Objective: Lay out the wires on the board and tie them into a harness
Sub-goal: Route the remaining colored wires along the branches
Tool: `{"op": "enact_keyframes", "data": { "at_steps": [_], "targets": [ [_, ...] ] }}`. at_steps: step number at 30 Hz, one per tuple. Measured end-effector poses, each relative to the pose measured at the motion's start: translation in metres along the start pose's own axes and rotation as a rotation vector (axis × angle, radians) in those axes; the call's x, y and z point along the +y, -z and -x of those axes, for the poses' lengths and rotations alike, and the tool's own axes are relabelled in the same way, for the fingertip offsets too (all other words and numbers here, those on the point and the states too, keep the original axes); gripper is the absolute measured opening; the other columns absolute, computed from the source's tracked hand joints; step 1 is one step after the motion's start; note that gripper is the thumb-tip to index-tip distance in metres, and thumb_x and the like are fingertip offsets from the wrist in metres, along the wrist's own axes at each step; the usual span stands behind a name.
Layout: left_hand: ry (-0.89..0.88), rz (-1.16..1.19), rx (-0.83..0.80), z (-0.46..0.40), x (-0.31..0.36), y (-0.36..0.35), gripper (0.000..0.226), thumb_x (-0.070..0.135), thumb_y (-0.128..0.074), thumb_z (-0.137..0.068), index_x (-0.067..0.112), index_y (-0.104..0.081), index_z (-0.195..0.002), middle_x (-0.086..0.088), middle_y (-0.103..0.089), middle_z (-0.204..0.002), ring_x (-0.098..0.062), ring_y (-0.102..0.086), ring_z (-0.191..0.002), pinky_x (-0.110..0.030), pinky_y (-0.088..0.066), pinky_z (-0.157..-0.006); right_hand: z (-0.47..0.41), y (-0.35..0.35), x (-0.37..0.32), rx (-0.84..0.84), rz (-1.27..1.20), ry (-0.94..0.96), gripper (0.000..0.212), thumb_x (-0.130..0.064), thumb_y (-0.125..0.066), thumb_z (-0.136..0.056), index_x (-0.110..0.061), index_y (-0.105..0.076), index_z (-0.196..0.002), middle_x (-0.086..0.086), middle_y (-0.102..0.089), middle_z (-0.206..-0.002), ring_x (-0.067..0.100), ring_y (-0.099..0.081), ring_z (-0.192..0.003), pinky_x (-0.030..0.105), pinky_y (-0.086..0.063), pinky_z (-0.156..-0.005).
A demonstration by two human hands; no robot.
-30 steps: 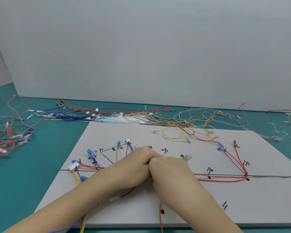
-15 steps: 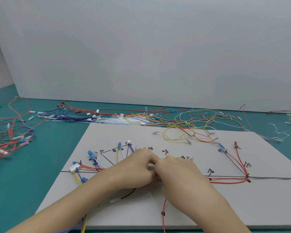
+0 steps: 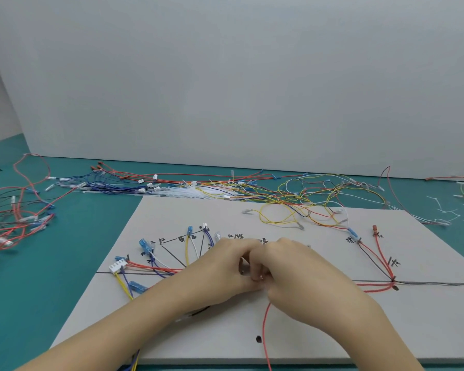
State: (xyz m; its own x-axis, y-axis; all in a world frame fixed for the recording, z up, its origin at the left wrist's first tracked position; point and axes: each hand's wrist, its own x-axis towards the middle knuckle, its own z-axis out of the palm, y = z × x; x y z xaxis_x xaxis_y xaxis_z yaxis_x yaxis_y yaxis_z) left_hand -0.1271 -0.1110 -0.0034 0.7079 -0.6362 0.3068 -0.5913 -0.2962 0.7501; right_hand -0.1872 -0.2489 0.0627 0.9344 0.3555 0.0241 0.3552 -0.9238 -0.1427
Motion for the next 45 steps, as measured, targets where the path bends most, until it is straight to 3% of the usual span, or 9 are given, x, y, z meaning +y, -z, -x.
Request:
{"op": "enact_keyframes", "data": {
  "at_steps": [7, 13, 19, 22, 26, 29, 33, 38, 45],
  "targets": [
    [-0.039, -0.142, -0.084, 0.0, -0.001, 0.004, 0.009, 0.019, -0.071, -0.081, 0.025, -0.075, -0.076, 0.014, -0.065, -0.077, -0.001, -0.057, -0.077, -0.013, -0.041, -0.07, 0.007, 0.002, 0.007, -0.106, -0.058, -0.061, 0.03, -0.001, -0.045, -0.08, -0.02, -0.064, -0.095, 0.003, -0.057, -0.101, 0.026, -0.056, -0.099, 0.037, -0.049, -0.082],
    [-0.037, -0.18, -0.053, 0.0, 0.0, -0.001, 0.008, 0.025, -0.07, -0.085, 0.02, -0.076, -0.086, 0.008, -0.066, -0.085, -0.007, -0.058, -0.084, -0.016, -0.042, -0.074, 0.009, 0.004, 0.018, -0.155, -0.087, -0.127, 0.029, -0.004, -0.047, -0.083, -0.024, -0.066, -0.09, -0.004, -0.061, -0.101, 0.019, -0.058, -0.099, 0.034, -0.05, -0.084],
    [0.008, -0.143, -0.007, -0.004, -0.003, -0.003, 0.011, 0.025, -0.075, -0.083, 0.023, -0.076, -0.094, 0.014, -0.059, -0.08, -0.001, -0.055, -0.079, -0.01, -0.039, -0.071, 0.01, 0.006, 0.032, -0.218, -0.125, -0.169, 0.033, -0.003, -0.046, -0.083, -0.033, -0.056, -0.074, -0.01, -0.063, -0.09, -0.002, -0.053, -0.069, 0.015, -0.04, -0.056],
    [0.002, -0.185, -0.006, -0.005, -0.005, -0.006, 0.012, 0.026, -0.073, -0.085, 0.026, -0.076, -0.096, 0.012, -0.06, -0.085, 0.0, -0.053, -0.079, -0.009, -0.036, -0.071, 0.009, 0.006, 0.042, -0.226, -0.131, -0.221, 0.032, -0.005, -0.045, -0.082, -0.035, -0.05, -0.076, -0.012, -0.061, -0.089, -0.001, -0.053, -0.072, 0.016, -0.037, -0.056],
    [0.021, -0.2, 0.002, -0.006, -0.006, -0.008, 0.007, 0.03, -0.072, -0.085, 0.026, -0.075, -0.089, 0.008, -0.061, -0.085, -0.004, -0.055, -0.078, -0.016, -0.043, -0.071, 0.005, 0.013, 0.058, -0.2, -0.146, -0.278, 0.014, -0.015, -0.06, -0.082, -0.027, -0.063, -0.076, -0.011, -0.07, -0.071, 0.001, -0.06, -0.066, 0.017, -0.04, -0.052],
    [0.054, -0.18, 0.011, -0.01, -0.006, -0.009, 0.005, 0.029, -0.074, -0.083, 0.024, -0.075, -0.084, 0.007, -0.062, -0.083, -0.006, -0.057, -0.076, -0.02, -0.045, -0.07, -0.001, 0.02, 0.071, -0.204, -0.326, -0.273, 0.007, -0.021, -0.068, -0.082, -0.023, -0.068, -0.075, -0.009, -0.071, -0.064, 0.0, -0.053, -0.05, 0.019, -0.039, -0.05],
    [0.176, -0.094, -0.014, -0.016, -0.003, -0.008, 0.005, 0.024, -0.078, -0.077, 0.022, -0.074, -0.074, 0.011, -0.064, -0.076, -0.002, -0.057, -0.067, -0.027, -0.051, -0.068, -0.006, 0.021, 0.084, -0.133, -0.598, -0.251, 0.005, -0.017, -0.074, -0.081, -0.019, -0.069, -0.081, 0.001, -0.073, -0.067, 0.011, -0.061, -0.059, 0.028, -0.044, -0.058],
    [0.31, -0.008, -0.109, -0.028, 0.002, -0.007, 0.015, 0.014, -0.077, -0.075, 0.017, -0.068, -0.064, 0.019, -0.059, -0.053, -0.001, -0.053, -0.052, -0.015, -0.042, -0.055, -0.007, 0.017, 0.091, -0.141, -0.99, -0.18, 0.008, -0.012, -0.081, -0.074, -0.012, -0.073, -0.076, 0.013, -0.07, -0.071, 0.017, -0.059, -0.053, 0.021, -0.043, -0.044],
    [0.307, 0.048, -0.108, -0.026, 0.001, -0.004, 0.009, 0.017, -0.082, -0.074, 0.014, -0.074, -0.072, 0.01, -0.057, -0.056, -0.005, -0.047, -0.053, -0.018, -0.037, -0.055, -0.016, 0.002, 0.086, -0.187, -1.364, -0.118, 0.018, -0.01, -0.07, -0.073, -0.005, -0.077, -0.089, 0.022, -0.072, -0.093, 0.02, -0.071, -0.071, 0.021, -0.053, -0.054]
  ]
}}
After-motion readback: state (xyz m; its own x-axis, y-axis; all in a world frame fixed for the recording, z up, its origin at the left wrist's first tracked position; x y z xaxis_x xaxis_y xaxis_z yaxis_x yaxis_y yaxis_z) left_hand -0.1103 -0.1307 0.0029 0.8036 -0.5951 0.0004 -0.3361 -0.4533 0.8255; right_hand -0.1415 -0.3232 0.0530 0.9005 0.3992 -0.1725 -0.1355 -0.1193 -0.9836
